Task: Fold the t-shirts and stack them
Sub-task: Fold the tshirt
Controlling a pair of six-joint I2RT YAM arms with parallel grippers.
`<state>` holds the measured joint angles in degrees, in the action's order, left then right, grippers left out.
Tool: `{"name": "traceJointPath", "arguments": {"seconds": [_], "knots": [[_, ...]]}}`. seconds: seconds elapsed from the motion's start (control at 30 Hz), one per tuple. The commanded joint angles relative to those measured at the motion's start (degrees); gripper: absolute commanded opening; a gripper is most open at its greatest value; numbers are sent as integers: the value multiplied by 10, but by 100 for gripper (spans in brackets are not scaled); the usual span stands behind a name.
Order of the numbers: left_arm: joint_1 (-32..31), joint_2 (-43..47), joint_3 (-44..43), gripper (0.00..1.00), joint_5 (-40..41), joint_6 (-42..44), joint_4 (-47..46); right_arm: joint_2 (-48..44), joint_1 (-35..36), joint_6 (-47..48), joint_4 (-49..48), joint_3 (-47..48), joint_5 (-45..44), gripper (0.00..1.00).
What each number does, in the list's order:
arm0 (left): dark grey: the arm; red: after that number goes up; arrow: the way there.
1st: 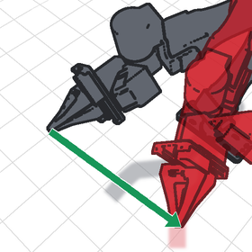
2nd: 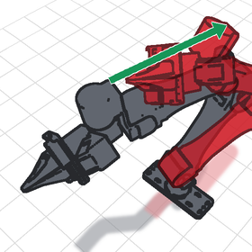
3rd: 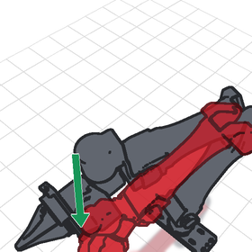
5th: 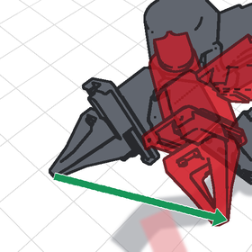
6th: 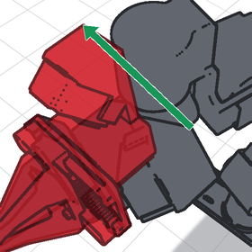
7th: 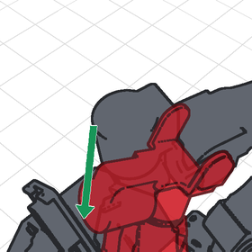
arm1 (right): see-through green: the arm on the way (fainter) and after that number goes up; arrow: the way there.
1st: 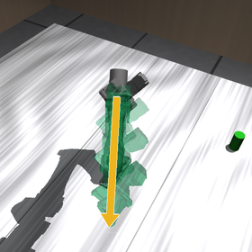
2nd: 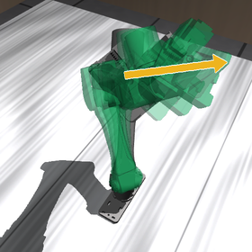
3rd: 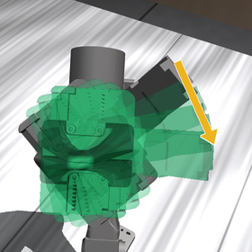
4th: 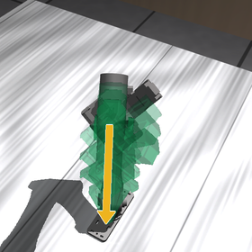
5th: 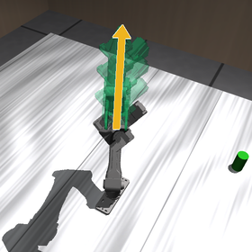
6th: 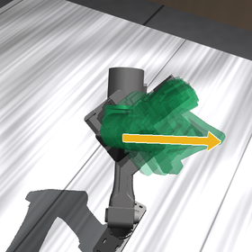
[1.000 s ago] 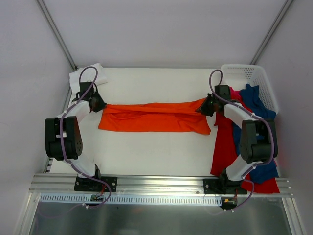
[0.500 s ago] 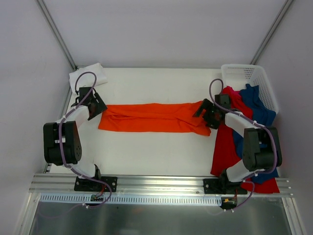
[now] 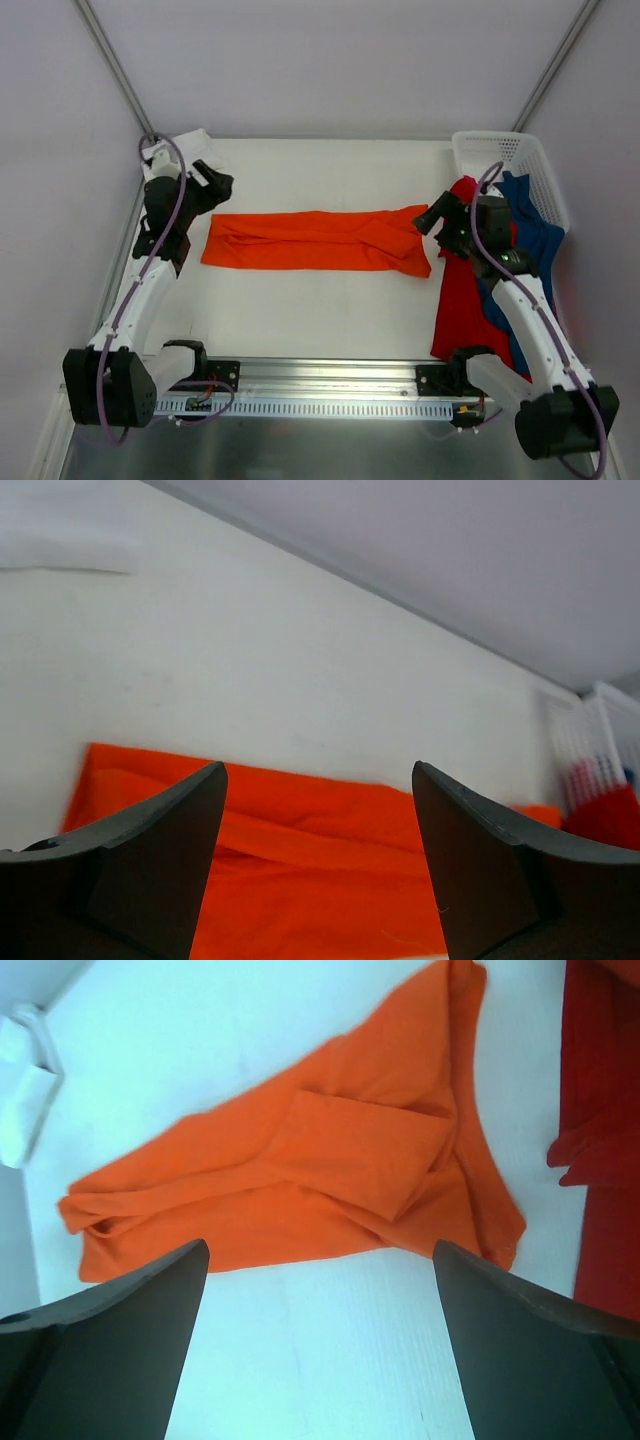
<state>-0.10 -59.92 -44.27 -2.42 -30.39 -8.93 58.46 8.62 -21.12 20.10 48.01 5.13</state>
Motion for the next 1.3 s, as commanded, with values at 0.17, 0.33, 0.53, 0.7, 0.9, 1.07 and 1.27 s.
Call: {"name": "traceJointPath", "arguments": {"seconds": [0.17,0.33,0.53,0.7,0.9,1.07,1.27], "knots": [[-179,-353,-292,69,-244,86,24,-233,16,-18,111,-46,-13,100],[-274,-519,-435,61,-317,95,54,-332,17,-12,184,-61,-28,100],[-327,-685,-590,41,-423,56,66,-401,16,-13,242,-89,-33,99],[-356,-744,-652,38,-462,43,66,-435,16,-10,274,-107,-46,99],[-385,-777,-682,31,-487,39,66,-447,16,-13,282,-126,-48,99],[-401,-801,-667,17,-467,39,71,-454,17,-13,288,-130,-48,99],[-429,-818,-642,3,-403,54,106,-458,17,-19,286,-132,-47,99]]}}
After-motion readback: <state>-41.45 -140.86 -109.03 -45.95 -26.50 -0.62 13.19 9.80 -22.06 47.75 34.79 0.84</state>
